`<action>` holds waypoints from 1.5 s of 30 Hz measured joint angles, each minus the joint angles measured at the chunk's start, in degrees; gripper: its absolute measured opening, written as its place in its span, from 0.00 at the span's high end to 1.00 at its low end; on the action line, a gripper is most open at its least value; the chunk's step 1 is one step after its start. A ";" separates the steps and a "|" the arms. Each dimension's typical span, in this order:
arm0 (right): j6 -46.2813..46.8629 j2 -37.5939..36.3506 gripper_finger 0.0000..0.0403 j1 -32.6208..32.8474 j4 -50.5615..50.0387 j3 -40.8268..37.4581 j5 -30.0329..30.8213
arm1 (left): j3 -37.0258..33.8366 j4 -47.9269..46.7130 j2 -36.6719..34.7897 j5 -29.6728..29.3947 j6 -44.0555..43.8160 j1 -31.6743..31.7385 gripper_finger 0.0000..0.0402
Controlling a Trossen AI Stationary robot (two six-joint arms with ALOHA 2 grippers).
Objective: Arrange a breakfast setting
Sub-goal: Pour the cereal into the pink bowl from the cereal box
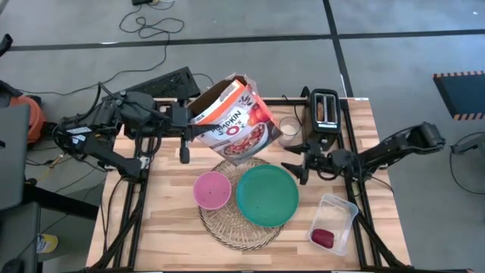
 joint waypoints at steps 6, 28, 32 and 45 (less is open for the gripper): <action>-1.79 11.55 0.06 -5.85 16.22 2.00 -9.57 | 0.00 1.92 0.00 1.37 0.46 -0.04 1.00; -1.89 28.59 0.06 -16.21 24.68 18.18 -33.12 | -0.42 4.11 0.00 3.41 1.87 -1.04 1.00; -1.87 28.32 0.06 -16.29 24.72 20.08 -37.06 | -0.44 4.34 0.00 3.41 1.88 -1.03 1.00; -3.23 28.39 0.06 -14.52 24.75 21.92 -44.30 | -0.44 4.01 0.02 1.77 2.80 -1.07 1.00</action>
